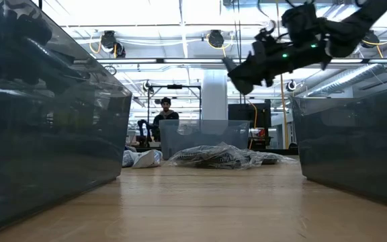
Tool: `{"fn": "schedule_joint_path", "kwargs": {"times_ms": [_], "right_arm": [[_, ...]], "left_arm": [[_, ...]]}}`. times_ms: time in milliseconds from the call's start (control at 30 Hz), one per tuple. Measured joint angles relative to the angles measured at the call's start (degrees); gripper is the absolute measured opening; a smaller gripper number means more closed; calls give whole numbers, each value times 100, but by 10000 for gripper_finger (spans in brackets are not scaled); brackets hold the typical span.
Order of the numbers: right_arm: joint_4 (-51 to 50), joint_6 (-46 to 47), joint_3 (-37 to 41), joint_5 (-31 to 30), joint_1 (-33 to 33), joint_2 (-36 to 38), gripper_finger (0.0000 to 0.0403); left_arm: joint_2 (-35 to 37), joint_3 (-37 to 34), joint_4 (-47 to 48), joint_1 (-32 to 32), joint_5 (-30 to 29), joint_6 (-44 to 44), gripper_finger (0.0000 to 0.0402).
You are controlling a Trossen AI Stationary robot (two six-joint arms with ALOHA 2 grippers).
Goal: Pick & Place Travel size toiletries
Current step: Put the black deodorant into the transparent bin
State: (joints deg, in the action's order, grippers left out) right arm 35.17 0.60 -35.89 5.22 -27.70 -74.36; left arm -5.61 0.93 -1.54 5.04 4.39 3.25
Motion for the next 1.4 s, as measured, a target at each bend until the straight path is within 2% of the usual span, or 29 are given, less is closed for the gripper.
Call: {"fn": "schedule_joint_path", "kwargs": {"times_ms": [367,667,933,1400], "right_arm": [[-500,45,-1604,533,-515,-1560,204],[-1708,412,-2769,523,-702,-2624,204],[-2008,605,-2939,209,-751,-2860,204],[-2106,623,-2934,207,-754,-2860,224]], "left_arm": [[1,0,-2,2,2,0,306],[1,0,0,-1,2,0,306],[0,-2,0,0,2,0,306],[-1,-2,0,0,2,0,306]]}}
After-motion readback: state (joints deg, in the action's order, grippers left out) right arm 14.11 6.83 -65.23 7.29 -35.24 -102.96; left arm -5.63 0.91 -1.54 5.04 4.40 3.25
